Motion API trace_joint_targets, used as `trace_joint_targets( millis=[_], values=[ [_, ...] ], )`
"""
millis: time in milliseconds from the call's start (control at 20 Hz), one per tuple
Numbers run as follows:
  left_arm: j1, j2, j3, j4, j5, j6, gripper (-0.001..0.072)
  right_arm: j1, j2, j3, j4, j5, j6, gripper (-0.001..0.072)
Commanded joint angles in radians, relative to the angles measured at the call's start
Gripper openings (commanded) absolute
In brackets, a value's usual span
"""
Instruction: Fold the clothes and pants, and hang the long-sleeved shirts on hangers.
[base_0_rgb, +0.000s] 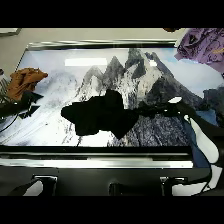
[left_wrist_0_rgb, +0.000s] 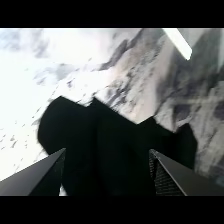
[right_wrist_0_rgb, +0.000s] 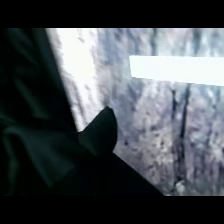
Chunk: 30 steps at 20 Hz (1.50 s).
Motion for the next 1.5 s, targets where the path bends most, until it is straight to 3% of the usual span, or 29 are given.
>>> trace_joint_targets(
  millis=[0, 150, 700, 750, 800, 900, 950, 1000, 1150, 1300, 1450],
  values=[
    [0.057, -0.075, -0.032, -0.001, -0.086, 0.095, 0.0602, -0.032, 0.09, 0.001, -0.024, -0.002, 0.033, 0.0033],
    [0.012, -0.187, -0.052, -0.002, -0.064, 0.154, 0.0603, -0.034, 0.148, 0.001, -0.082, 0.01, 0.084, 0.0033],
    [-0.215, -0.41, -0.051, -0.114, 0.218, 0.152, 0.059, -0.034, 0.163, 0.001, -0.082, 0.089, 0.126, 0.0033],
    [-0.219, -0.422, -0.051, -0.123, 0.218, 0.153, 0.0526, -0.034, 0.166, 0.001, -0.083, 0.095, 0.126, 0.0033],
    [-0.222, -0.435, -0.051, -0.138, 0.212, 0.153, 0.0324, -0.034, 0.172, 0.001, -0.083, 0.098, 0.126, 0.0033],
    [-0.223, -0.447, -0.051, -0.174, 0.214, 0.153, 0.0238, -0.034, 0.196, 0.001, -0.083, 0.098, 0.126, 0.0033],
    [-0.222, -0.446, -0.046, -0.182, 0.211, 0.153, 0.0058, -0.034, 0.214, 0.001, -0.086, 0.095, 0.126, 0.0033],
    [-0.222, -0.437, -0.031, -0.181, 0.201, 0.156, 0.0015, -0.034, 0.235, 0.001, -0.087, 0.09, 0.127, 0.0033],
    [-0.185, -0.348, 0.079, -0.147, 0.172, 0.156, 0.0012, -0.035, 0.333, 0.049, -0.183, 0.027, 0.156, 0.0032],
    [-0.105, -0.197, 0.262, -0.041, 0.144, 0.153, 0.0012, -0.035, 0.416, 0.252, -0.488, -0.037, 0.364, 0.0032],
    [-0.033, -0.056, 0.474, 0.046, 0.061, 0.153, 0.0012, -0.035, 0.484, 0.503, -0.648, -0.038, 0.435, 0.0032]
  ],
)
